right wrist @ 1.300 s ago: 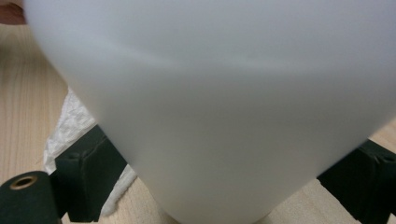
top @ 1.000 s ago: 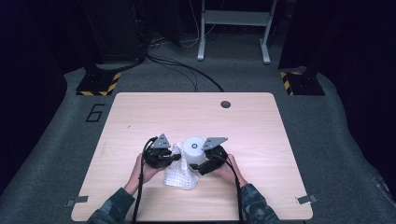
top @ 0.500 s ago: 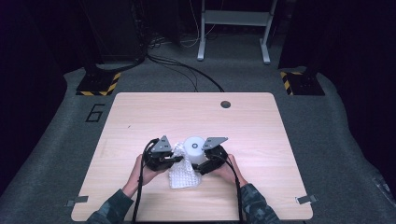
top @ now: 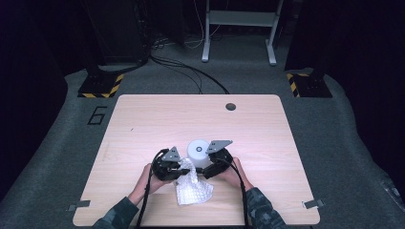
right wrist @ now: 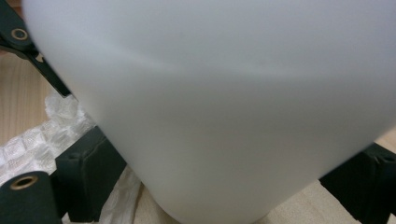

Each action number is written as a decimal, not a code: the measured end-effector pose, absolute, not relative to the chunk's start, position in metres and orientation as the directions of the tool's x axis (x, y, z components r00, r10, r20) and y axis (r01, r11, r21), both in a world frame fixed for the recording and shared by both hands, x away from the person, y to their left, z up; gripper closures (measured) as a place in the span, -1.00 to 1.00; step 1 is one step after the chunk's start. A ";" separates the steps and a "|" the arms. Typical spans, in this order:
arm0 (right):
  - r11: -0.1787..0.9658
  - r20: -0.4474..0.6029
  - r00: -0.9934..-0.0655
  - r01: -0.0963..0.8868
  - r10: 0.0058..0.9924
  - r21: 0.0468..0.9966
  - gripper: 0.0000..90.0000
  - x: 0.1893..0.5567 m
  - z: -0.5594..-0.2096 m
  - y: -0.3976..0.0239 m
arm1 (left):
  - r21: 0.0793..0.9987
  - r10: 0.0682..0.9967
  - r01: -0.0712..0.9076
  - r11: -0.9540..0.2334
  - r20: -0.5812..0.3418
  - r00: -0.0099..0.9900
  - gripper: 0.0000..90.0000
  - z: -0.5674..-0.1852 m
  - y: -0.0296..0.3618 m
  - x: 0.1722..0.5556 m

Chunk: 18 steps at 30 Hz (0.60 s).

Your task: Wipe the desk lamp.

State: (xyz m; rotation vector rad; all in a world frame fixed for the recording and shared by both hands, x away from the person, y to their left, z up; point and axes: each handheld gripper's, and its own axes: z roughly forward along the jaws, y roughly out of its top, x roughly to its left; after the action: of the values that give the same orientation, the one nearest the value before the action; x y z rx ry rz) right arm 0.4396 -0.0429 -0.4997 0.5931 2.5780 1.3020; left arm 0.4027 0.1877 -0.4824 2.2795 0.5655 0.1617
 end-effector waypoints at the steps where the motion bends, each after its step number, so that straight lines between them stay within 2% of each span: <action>1: 0.534 0.008 -0.901 0.264 0.433 0.803 -0.81 0.440 -0.500 -0.043 | 0.711 0.450 0.354 -0.608 -0.059 0.891 0.78 -0.483 0.188 0.403; 8: 0.539 0.004 -0.903 0.260 0.429 0.801 -0.81 0.439 -0.499 -0.043 | 0.684 0.447 0.400 -0.610 -0.121 0.887 0.78 -0.494 0.195 0.412; 18: 0.537 0.003 -0.904 0.257 0.427 0.803 -0.81 0.439 -0.500 -0.041 | 0.689 0.477 0.426 -0.586 -0.132 0.869 0.79 -0.492 0.206 0.416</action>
State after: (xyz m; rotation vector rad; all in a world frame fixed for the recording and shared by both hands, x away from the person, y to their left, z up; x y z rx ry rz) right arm 0.4385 -0.0415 -0.4998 0.5808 2.5800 1.3002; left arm 0.4161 0.2063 -0.4918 2.2753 0.6488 0.0857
